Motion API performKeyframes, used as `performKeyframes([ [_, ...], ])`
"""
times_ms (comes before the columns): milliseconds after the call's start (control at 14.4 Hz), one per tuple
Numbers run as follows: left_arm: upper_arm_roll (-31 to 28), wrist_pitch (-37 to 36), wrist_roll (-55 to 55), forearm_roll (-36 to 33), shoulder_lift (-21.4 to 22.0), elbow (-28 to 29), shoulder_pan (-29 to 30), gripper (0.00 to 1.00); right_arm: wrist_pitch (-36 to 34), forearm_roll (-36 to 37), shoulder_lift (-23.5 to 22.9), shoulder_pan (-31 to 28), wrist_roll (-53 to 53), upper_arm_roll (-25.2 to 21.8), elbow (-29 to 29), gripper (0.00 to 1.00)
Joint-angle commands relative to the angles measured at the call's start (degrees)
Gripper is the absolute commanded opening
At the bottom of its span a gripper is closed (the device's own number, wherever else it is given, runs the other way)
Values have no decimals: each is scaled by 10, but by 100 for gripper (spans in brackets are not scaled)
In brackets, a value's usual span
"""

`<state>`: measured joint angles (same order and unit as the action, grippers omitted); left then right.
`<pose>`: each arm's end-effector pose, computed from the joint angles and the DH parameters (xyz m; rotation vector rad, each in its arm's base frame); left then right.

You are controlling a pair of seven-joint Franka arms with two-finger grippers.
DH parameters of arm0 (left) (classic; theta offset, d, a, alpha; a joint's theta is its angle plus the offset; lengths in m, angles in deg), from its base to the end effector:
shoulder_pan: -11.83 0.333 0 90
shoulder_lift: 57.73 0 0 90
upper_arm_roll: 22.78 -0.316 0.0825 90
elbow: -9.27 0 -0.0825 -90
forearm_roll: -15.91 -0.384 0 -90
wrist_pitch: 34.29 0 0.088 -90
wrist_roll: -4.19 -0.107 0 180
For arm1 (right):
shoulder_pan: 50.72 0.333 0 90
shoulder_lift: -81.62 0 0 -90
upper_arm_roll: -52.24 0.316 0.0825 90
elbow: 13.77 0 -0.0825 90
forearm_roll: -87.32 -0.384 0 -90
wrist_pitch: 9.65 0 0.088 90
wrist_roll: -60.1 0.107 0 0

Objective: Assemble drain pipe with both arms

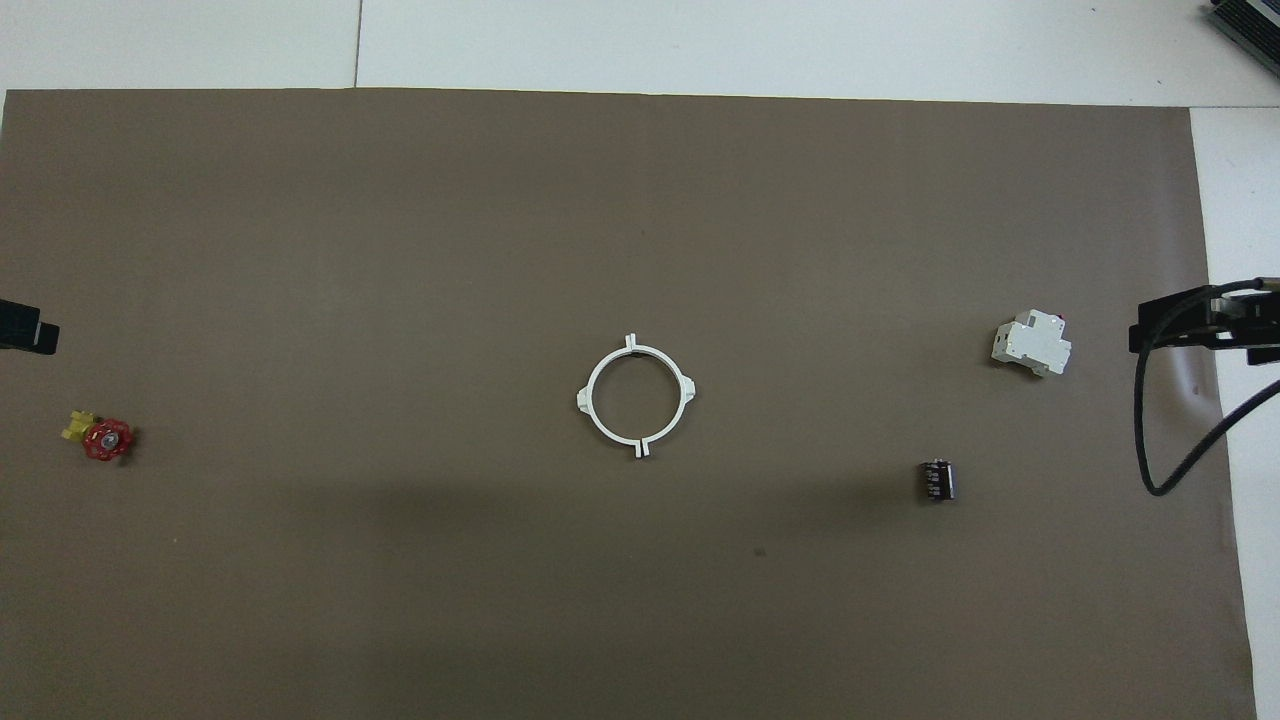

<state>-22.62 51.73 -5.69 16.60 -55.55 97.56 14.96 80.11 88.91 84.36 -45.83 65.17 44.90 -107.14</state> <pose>0.5351 0.0264 0.6531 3.1238 -0.1899 -0.0004 0.5380 -0.0277 0.6223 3.1128 -0.2041 -0.0235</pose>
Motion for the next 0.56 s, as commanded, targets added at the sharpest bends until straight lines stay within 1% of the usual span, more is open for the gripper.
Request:
performKeyframes([
  [0, 5, 6, 1, 12, 20, 23, 6, 100, 10, -13, 12, -3, 4, 2, -14, 100],
  [139, 5, 1, 2, 12, 18, 15, 4, 100, 10, -13, 12, -3, 4, 2, -14, 100],
  [486, 7, -11, 13, 12, 19, 18, 3, 100, 10, -13, 12, -3, 4, 2, -14, 100],
])
